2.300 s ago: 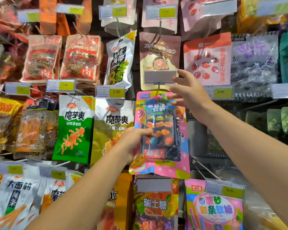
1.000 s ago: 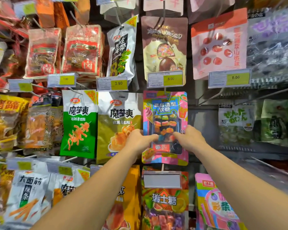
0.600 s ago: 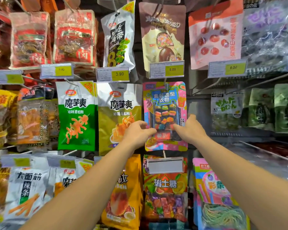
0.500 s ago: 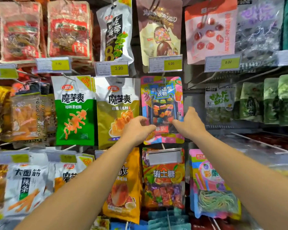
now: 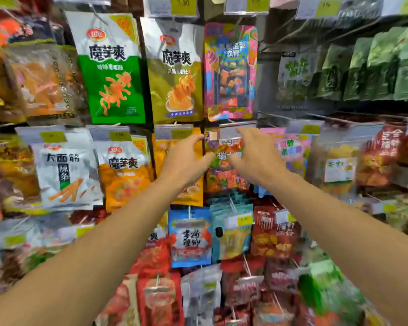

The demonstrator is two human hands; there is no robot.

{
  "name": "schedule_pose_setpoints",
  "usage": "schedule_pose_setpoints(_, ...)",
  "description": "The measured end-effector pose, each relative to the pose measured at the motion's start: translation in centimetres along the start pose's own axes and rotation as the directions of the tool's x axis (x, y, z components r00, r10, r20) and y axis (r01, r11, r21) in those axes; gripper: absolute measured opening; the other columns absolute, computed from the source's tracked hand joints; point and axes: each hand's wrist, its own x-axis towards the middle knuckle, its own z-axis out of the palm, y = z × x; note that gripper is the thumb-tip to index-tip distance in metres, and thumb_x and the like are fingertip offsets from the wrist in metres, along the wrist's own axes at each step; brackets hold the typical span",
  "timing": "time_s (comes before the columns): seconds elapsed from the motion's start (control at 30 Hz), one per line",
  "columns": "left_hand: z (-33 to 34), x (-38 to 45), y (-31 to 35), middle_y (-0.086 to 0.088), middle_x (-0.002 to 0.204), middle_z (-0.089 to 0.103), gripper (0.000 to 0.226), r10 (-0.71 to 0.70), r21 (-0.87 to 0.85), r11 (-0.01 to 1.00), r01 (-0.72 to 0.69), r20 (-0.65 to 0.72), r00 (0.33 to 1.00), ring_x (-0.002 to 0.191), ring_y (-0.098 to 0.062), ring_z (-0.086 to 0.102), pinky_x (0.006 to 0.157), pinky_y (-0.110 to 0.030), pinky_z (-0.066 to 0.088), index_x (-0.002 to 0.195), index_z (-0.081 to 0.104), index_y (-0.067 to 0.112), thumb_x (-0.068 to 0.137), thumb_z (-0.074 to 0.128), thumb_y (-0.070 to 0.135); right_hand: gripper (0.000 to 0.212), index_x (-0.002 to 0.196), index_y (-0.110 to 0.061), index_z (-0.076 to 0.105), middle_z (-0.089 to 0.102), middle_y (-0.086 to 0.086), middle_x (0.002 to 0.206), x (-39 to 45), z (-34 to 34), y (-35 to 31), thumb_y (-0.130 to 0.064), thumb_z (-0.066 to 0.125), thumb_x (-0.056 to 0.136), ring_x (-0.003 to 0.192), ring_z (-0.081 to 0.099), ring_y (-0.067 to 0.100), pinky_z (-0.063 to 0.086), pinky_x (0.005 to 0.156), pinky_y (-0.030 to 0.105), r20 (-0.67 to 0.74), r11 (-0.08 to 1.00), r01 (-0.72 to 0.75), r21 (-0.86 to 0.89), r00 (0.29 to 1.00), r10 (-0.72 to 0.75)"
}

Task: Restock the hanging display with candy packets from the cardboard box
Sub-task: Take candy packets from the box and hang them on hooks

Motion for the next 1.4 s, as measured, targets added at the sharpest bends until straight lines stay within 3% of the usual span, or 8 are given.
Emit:
schedule_pose_setpoints(0.23,1.3,-16.3,-5.6,-0.007,0.142,0.053,0.066,-0.13,0.068,0.991,0.118,0.211,0.969,0.129,-0.025,0.05,0.105,-0.034,0.038,0.139,0.051,0.014,0.082,0.062,0.046,0.068,0.146,-0.008,0.04,0.045,0.01,0.146,-15.5,4.1,-2.0,-0.04,0.061,0.089,0.135,0.04,0.029,0.028,0.113,0.036,0.287,0.995,0.089,-0.042,0.955,-0.074)
schedule_pose_setpoints(0.47,2.1,-31.2,-10.0,-0.01,0.149,0.045,0.066,-0.238,0.179,0.968,0.179,0.409,0.881,0.136,-0.025,0.043,0.107,-0.026,0.028,0.144,0.044,0.01,0.087,0.069,0.033,0.06,0.131,-0.001,0.055,0.057,0.016,0.129,-30.1,8.8,-5.1,-0.031,0.066,0.08,0.123,0.051,0.035,0.034,0.108,0.037,0.47,0.998,0.06,0.036,0.88,-0.069)
schedule_pose_setpoints(0.6,1.0,-37.9,-12.6,-0.002,0.156,0.035,0.068,-0.305,0.198,0.951,0.236,0.495,0.814,0.14,-0.022,0.037,0.11,-0.032,0.033,0.15,0.034,0.019,0.091,0.063,0.039,0.058,0.133,-0.005,0.054,0.054,0.011,0.133,-36.7,11.2,-8.2,-0.033,0.062,0.083,0.125,0.049,0.033,0.035,0.107,0.037,0.561,0.998,0.013,0.063,0.827,-0.046)
schedule_pose_setpoints(0.77,-0.5,-44.8,-18.0,-0.001,0.157,0.032,0.07,-0.419,0.268,0.908,0.323,0.603,0.679,0.143,-0.021,0.031,0.114,-0.035,0.03,0.152,0.03,0.021,0.093,0.057,0.046,0.066,0.148,-0.011,0.038,0.037,0.006,0.151,-42.3,15.3,-13.9,-0.042,0.053,0.091,0.14,0.031,0.027,0.023,0.118,0.034,0.747,0.994,-0.032,0.101,0.663,-0.055)
schedule_pose_setpoints(0.97,-3.2,-50.7,-28.4,-0.002,0.137,0.058,0.07,-0.54,0.279,0.831,0.481,0.613,0.577,0.124,-0.025,0.054,0.099,-0.038,0.046,0.142,0.048,0.022,0.079,0.058,0.053,0.063,0.146,-0.013,0.039,0.039,0.005,0.15,-46.0,23.0,-22.0,-0.041,0.057,0.092,0.138,0.033,0.026,0.029,0.112,0.035,0.86,0.992,-0.103,0.077,0.51,-0.014)
schedule_pose_setpoints(1.07,-4.3,-52.8,-34.6,-0.007,0.139,0.057,0.063,-0.587,0.266,0.779,0.568,0.626,0.512,0.13,-0.027,0.05,0.103,-0.035,0.042,0.142,0.049,0.015,0.085,0.067,0.037,0.063,0.145,-0.013,0.039,0.04,0.007,0.148,-47.6,27.8,-25.5,-0.04,0.057,0.092,0.134,0.038,0.029,0.034,0.111,0.036,0.901,0.99,-0.138,0.024,0.433,0.038)
schedule_pose_setpoints(1.27,-5.7,-55.9,-46.1,-0.01,0.122,0.067,0.057,-0.661,0.293,0.682,0.67,0.638,0.394,0.11,-0.031,0.062,0.08,-0.03,0.047,0.132,0.059,0.016,0.082,0.06,0.043,0.055,0.14,-0.012,0.044,0.049,0.008,0.14,-50.9,37.1,-31.2,-0.036,0.056,0.091,0.127,0.044,0.031,0.042,0.103,0.039,0.956,0.963,-0.239,-0.123,0.231,0.18)
schedule_pose_setpoints(1.4,-5.2,-58.1,-51.8,-0.004,0.128,0.064,0.047,-0.723,0.328,0.586,0.741,0.624,0.295,0.115,-0.028,0.059,0.074,-0.022,0.038,0.134,0.056,0.021,0.088,0.066,0.026,0.054,0.139,-0.012,0.044,0.047,0.01,0.138,-52.9,43.0,-33.4,-0.034,0.057,0.091,0.126,0.046,0.032,0.046,0.099,0.038,0.976,0.95,-0.266,-0.165,0.099,0.197)
